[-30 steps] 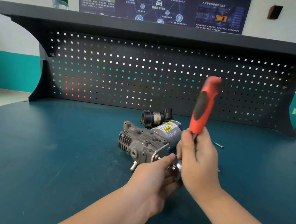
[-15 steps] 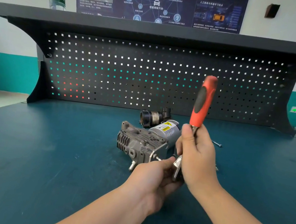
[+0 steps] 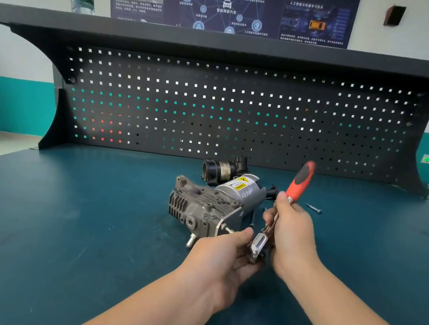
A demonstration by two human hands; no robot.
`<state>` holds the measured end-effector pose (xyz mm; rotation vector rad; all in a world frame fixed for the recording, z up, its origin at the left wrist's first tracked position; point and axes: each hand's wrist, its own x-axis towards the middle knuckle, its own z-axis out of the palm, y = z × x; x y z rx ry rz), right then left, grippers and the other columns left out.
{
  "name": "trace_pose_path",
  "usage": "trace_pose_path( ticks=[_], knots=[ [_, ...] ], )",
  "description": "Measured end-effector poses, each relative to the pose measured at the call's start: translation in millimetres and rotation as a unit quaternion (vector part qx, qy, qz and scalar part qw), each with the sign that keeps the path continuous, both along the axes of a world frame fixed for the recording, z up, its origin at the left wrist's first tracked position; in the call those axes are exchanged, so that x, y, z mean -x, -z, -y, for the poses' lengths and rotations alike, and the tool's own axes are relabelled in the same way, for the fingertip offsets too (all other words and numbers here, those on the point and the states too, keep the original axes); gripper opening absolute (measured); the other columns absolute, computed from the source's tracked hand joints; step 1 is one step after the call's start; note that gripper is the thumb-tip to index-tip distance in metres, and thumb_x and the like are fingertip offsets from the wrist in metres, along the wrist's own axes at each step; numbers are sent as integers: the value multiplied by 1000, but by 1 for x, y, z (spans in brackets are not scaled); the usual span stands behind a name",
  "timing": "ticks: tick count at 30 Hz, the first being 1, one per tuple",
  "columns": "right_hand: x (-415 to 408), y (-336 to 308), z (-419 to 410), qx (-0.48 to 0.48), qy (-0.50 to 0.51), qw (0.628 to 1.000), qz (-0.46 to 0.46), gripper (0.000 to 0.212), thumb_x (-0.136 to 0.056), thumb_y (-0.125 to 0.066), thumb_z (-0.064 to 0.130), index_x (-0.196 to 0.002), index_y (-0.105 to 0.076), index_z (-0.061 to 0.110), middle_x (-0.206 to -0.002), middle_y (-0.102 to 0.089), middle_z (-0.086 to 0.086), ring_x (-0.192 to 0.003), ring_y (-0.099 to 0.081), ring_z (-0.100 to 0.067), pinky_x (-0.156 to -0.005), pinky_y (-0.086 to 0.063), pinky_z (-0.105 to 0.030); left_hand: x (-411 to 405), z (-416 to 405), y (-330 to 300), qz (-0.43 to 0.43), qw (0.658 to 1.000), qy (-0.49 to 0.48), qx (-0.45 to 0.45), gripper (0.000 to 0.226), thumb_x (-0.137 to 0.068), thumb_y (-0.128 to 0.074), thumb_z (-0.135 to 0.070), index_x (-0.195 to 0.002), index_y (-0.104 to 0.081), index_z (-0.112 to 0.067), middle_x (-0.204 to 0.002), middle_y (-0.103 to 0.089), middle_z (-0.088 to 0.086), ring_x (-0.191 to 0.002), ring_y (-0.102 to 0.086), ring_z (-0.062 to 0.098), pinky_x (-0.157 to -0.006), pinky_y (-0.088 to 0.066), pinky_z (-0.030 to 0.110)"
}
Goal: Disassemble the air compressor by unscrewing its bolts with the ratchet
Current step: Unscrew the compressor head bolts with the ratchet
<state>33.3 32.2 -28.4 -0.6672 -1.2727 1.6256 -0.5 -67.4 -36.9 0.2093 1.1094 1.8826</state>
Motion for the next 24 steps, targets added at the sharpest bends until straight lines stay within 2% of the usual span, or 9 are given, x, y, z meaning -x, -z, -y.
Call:
trace_pose_path(
  ticks=[5,8,10,12,14,17,19,22,24],
  knots=[
    [-11,-3,19,-356,40,933,-36,27,-100,-42,29,-74,-41,20,-49,-47,8,-46,-40,-3,-49,-36,-14,1,1,1,-11,1000,2,-3,9,-88,-59,-2,-82,-64,3,-67,-66,14,-62,-63,23,-60,-58,33],
    [-17,-2,27,-535,29,844,-30,13,-94,-42,34,-81,-41,33,-54,-44,9,-48,-42,-9,-48,-40,-28,2,1,1,-21,1000,21,-5,16,-89,-55,-2,-78,-66,0,-71,-66,12,-62,-64,20,-52,-56,24],
    [-19,-2,29,-642,42,765,-19,9,-93,-44,30,-85,-43,28,-60,-38,17,-49,-38,-10,-48,-35,-22,1,1,2,-10,999,33,-25,16,-90,-52,-5,-86,-67,-5,-78,-70,10,-69,-68,18,-63,-57,26],
    [-17,-1,31,-688,44,724,-17,10,-94,-45,31,-90,-44,22,-65,-35,22,-51,-40,-12,-50,-31,-18,1,2,1,20,998,27,-57,17,-93,-47,-8,-88,-63,-9,-75,-71,5,-67,-69,14,-62,-56,24],
    [-16,1,30,-660,48,749,-17,10,-93,-44,31,-85,-42,26,-59,-35,24,-50,-40,-11,-49,-32,-20,2,1,1,7,999,28,-37,20,-92,-44,-4,-85,-62,-5,-71,-68,7,-64,-66,17,-56,-55,24],
    [-13,-1,27,-485,28,873,-27,21,-95,-44,35,-75,-40,30,-50,-43,10,-47,-40,-6,-48,-37,-25,4,1,-1,-21,999,37,0,14,-89,-51,2,-83,-63,3,-72,-62,15,-64,-60,22,-52,-57,28],
    [-8,-4,19,-351,43,935,-9,29,-99,-44,30,-71,-41,22,-47,-46,8,-44,-40,-4,-48,-36,-18,3,2,-2,-18,999,33,5,11,-89,-55,0,-91,-64,7,-76,-64,17,-66,-62,24,-58,-59,32],
    [0,-2,2,-106,42,992,47,34,-100,-43,29,-68,-43,16,-41,-45,9,-41,-37,-8,-49,-33,-25,2,1,-1,-14,999,28,8,9,-90,-55,-1,-91,-62,5,-87,-66,19,-73,-62,26,-66,-57,34],
    [3,4,-6,93,-12,995,34,30,-99,-46,27,-72,-46,15,-45,-47,4,-45,-38,-14,-50,-32,-26,2,1,-1,-9,999,29,9,8,-90,-55,0,-87,-62,4,-84,-67,19,-71,-63,25,-62,-58,33]
  ],
)
